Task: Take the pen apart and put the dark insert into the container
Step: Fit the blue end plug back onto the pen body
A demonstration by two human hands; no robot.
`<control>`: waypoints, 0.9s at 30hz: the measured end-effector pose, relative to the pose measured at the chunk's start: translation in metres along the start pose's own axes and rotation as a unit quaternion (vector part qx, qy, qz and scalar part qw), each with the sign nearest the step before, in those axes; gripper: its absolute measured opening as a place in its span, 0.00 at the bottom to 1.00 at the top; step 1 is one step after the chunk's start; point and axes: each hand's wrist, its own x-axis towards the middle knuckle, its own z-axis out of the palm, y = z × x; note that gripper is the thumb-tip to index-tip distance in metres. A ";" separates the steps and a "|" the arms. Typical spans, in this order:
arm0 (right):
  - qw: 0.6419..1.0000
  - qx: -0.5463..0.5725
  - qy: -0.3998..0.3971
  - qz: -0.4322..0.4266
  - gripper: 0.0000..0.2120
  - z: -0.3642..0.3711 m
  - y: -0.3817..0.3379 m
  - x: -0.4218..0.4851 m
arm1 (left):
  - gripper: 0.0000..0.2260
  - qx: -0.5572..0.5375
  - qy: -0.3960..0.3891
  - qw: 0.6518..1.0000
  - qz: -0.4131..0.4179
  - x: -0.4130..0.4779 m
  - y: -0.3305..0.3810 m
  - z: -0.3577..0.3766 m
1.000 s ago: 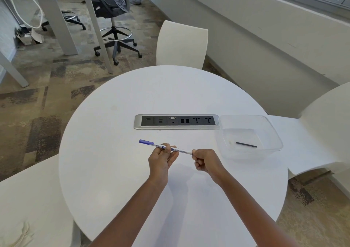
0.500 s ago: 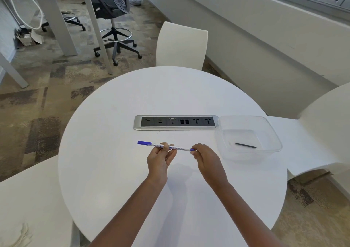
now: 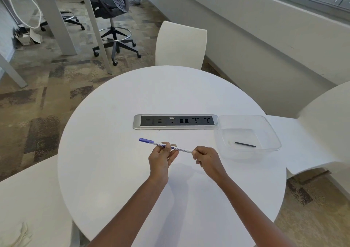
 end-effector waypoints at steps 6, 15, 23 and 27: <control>0.990 0.094 -0.066 0.085 0.19 -0.005 -0.005 0.002 | 0.07 0.001 0.010 1.000 -0.006 0.000 0.001 -0.002; 0.975 -0.176 0.056 -0.127 0.07 0.008 0.009 -0.009 | 0.07 -0.048 0.043 0.997 -0.034 -0.002 0.004 -0.001; 0.944 -0.249 0.060 -0.209 0.07 0.003 0.008 -0.008 | 0.07 -0.041 0.030 0.998 -0.046 -0.004 0.002 -0.001; 0.978 -0.164 0.024 -0.126 0.10 0.002 0.006 -0.004 | 0.07 -0.031 0.015 0.999 -0.035 -0.003 0.001 -0.002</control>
